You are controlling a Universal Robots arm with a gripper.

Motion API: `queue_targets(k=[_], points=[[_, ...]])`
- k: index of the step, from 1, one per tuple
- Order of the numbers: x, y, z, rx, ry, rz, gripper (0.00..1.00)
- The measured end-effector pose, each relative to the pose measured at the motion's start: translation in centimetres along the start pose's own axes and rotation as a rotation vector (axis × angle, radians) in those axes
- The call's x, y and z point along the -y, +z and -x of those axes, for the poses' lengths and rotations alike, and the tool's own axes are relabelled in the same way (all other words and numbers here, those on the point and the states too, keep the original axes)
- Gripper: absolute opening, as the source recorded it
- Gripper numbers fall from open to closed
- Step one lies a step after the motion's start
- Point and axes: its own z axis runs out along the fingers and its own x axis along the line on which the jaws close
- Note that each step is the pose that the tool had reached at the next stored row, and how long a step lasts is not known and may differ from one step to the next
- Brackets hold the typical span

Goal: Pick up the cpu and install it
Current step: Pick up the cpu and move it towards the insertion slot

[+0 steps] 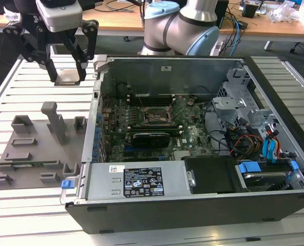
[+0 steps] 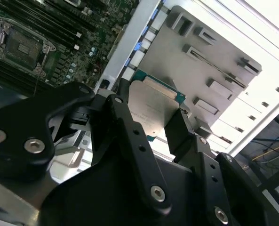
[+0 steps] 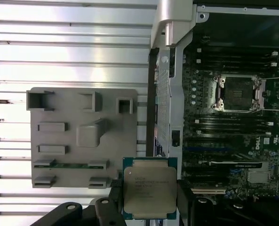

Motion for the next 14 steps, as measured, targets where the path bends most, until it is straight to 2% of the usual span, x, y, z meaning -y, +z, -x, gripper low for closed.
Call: queue_targets(k=[14], points=[[-0.29,0.44,1.42,-0.0003,0.0,-0.0135,0.55]])
